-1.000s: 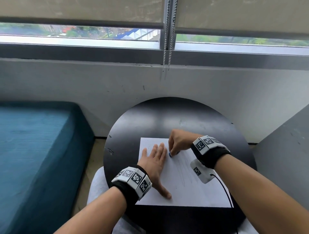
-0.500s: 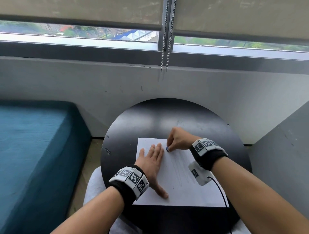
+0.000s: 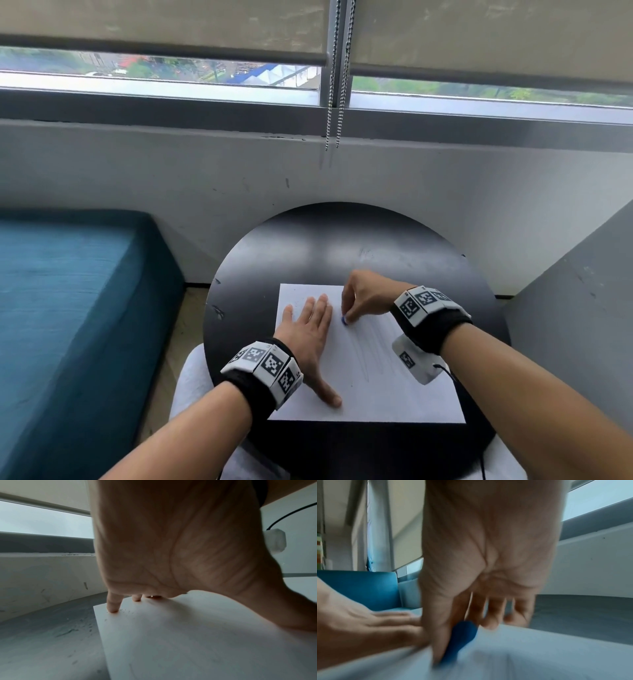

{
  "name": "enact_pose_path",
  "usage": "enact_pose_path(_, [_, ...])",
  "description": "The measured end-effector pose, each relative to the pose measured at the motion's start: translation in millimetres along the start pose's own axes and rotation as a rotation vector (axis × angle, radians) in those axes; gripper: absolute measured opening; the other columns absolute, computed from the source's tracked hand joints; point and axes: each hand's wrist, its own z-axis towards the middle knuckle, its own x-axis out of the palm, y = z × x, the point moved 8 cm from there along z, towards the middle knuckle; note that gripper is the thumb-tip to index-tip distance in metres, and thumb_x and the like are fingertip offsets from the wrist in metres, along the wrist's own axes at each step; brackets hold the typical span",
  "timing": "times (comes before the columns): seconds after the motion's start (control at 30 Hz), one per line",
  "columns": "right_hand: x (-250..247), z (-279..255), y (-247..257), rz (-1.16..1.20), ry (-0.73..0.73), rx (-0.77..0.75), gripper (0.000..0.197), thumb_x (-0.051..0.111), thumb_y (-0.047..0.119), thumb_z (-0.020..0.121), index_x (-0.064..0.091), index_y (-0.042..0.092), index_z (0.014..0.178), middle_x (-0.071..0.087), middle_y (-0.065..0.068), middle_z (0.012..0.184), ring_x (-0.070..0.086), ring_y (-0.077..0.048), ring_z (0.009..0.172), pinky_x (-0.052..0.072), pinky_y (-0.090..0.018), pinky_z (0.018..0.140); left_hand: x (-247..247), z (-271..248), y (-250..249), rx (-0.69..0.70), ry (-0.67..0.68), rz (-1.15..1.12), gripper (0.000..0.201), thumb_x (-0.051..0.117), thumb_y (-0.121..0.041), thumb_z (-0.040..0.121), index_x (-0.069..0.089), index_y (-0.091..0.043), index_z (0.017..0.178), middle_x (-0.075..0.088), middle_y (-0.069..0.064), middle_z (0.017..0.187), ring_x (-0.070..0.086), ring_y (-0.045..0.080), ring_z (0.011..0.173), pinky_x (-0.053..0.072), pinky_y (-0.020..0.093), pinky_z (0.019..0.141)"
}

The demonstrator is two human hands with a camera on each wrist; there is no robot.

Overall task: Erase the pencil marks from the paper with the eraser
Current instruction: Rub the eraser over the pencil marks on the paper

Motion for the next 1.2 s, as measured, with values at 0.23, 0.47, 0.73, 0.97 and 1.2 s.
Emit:
enact_pose_path(0.23, [16.3,-10.7,5.2,-0.050,0.118,-0.017,0.006,0.079,0.014,0.065,0.077,0.013,0.071,0.072,-0.004,0.069,0.061,-0.011,0.059,0.044,-0.023,0.054,1.0,0.0,0.1,-0.001,0.002,-0.021,0.158,0.075,-0.081,0.053,-0.021,-0.005,0.153,-0.028,0.009,0.161,-0.021,0.029,0.150,-0.003,0.057,0.120])
enact_pose_path(0.47, [16.2,-24.6,2.4,0.082,0.007,-0.053,0.009,0.080,0.010,0.066,0.078,0.011,0.075,0.072,-0.002,0.072,0.058,-0.006,0.059,0.043,-0.019,0.055,1.1,1.1,-0.6,-0.001,-0.006,-0.004,0.157,0.074,-0.081,0.053,-0.020,-0.006,0.154,-0.026,0.009,0.162,-0.019,0.030,0.150,-0.002,0.057,0.120])
enact_pose_path(0.73, [15.4,-29.4,3.3,0.054,-0.061,-0.068,0.009,0.080,0.014,0.064,0.078,0.015,0.073,0.070,0.003,0.071,0.055,-0.005,0.057,0.044,-0.026,0.058,0.7,2.2,-1.7,-0.011,-0.004,0.019,0.155,0.075,-0.081,0.052,-0.018,-0.012,0.155,-0.025,0.009,0.162,-0.019,0.030,0.150,0.000,0.058,0.120])
enact_pose_path(0.97, [16.6,-34.9,1.2,0.008,-0.036,-0.053,0.009,0.081,0.019,0.064,0.078,0.019,0.073,0.071,0.005,0.071,0.061,-0.007,0.063,0.049,-0.028,0.062,-1.7,1.8,-3.8,-0.033,0.030,0.035,0.154,0.076,-0.079,0.055,-0.020,-0.011,0.154,-0.026,0.011,0.162,-0.019,0.032,0.150,0.003,0.059,0.120])
enact_pose_path(1.2, [35.0,-44.8,5.4,-0.034,0.134,-0.059,0.012,0.081,0.020,0.062,0.078,0.018,0.074,0.074,0.002,0.074,0.067,-0.012,0.070,0.053,-0.029,0.065,-1.3,0.0,-4.8,-0.035,0.038,0.025,0.154,0.077,-0.078,0.054,-0.020,-0.012,0.154,-0.026,0.010,0.162,-0.019,0.032,0.150,0.003,0.059,0.120])
